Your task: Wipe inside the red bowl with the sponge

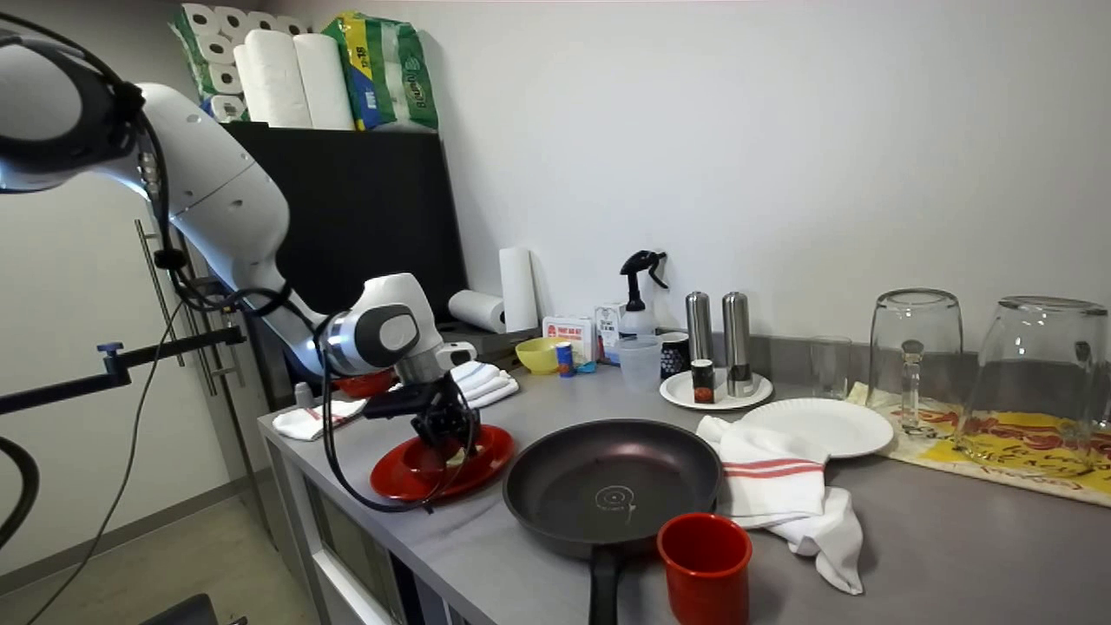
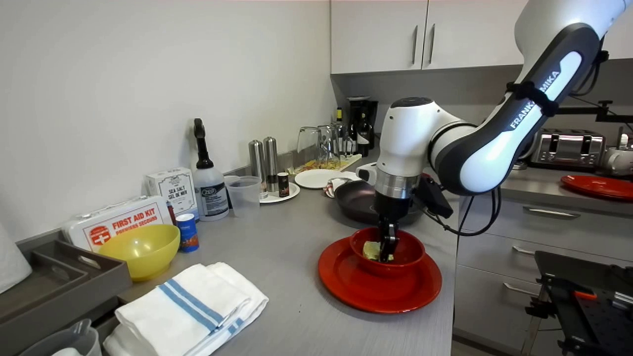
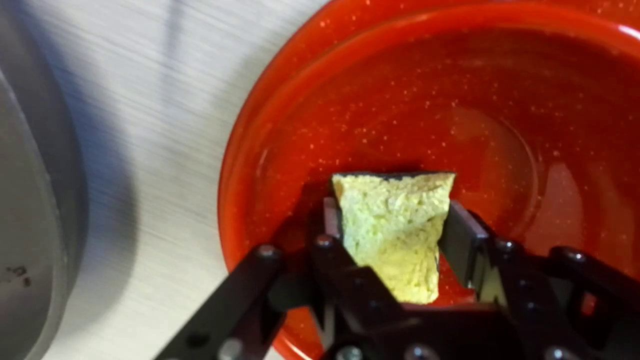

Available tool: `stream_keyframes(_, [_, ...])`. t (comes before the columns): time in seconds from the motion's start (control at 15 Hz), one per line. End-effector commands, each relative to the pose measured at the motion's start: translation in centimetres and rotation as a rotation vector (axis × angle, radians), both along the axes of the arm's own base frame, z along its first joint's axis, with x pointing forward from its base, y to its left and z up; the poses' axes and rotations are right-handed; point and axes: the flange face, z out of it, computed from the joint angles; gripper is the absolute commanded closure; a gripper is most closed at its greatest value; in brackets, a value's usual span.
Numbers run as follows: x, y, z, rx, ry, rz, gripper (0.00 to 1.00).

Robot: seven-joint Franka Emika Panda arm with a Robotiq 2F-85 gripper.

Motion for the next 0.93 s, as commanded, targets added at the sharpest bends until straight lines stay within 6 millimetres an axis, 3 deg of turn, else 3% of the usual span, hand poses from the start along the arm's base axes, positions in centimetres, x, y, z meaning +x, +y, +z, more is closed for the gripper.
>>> stream_keyframes(0.0, [0.2,1.2,0.9,0.068,-0.099,-0.006,0.75])
stream_keyframes(0.53, [0.6,1.7,1.2,0.098,-0.149,0.002,0.75])
stream_keyframes(0.87, [0.2,1.5,-0.9,0.133,-0.028,-0.088,0.75])
